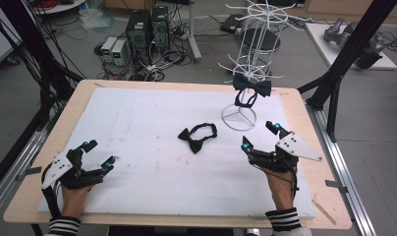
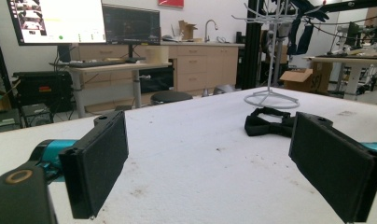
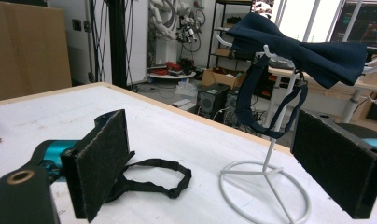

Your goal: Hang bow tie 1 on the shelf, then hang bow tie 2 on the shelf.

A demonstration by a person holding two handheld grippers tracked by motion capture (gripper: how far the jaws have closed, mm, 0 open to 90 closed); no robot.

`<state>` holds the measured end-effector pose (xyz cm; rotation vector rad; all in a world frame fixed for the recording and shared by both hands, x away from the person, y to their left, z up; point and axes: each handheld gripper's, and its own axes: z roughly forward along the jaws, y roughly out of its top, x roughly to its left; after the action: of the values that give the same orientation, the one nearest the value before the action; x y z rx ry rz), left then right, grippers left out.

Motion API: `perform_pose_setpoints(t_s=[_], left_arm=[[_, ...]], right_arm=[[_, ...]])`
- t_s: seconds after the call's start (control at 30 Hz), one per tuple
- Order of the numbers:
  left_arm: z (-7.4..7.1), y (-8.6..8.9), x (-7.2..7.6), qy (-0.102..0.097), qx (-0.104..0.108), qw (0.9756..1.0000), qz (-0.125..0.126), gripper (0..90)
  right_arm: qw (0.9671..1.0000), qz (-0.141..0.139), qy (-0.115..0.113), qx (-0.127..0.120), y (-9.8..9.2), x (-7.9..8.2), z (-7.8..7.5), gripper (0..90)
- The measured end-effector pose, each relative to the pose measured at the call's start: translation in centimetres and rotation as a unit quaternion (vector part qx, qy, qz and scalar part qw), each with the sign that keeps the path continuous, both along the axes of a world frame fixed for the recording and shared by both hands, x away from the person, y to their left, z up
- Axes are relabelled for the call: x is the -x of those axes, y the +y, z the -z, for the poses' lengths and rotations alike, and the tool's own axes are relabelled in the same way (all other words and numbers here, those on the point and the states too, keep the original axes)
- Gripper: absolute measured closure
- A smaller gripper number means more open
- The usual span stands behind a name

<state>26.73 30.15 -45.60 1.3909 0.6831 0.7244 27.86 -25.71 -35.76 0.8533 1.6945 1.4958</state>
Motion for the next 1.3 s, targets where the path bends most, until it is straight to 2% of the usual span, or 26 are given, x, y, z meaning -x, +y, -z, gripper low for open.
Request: perform_pose_setpoints(t_s=[0.37,0.7,0.87,1.3], left_arm=[[0.0,0.0,0.0,0.003,0.000,1.0000,0.001,12.2],[0.0,0.0,0.0,0.002,0.000,1.0000,0.000,12.2],[0.0,0.0,0.0,0.002,0.000,1.0000,0.000,12.2],[0.0,0.0,0.0,0.001,0.000,1.0000,-0.006,12.2]], right_arm=[[1.0000,-0.001,0.004,-0.005,0.2,0.0,0.0,10.9],[1.0000,-0.006,0.005,0.002,0.5,-0.4,-0.1,10.9],[0.9998,-0.017,0.009,0.011,1.3,-0.9,-0.3,10.9],[0.9985,-0.044,0.030,0.006,3.7,-2.3,-0.2,10.9]])
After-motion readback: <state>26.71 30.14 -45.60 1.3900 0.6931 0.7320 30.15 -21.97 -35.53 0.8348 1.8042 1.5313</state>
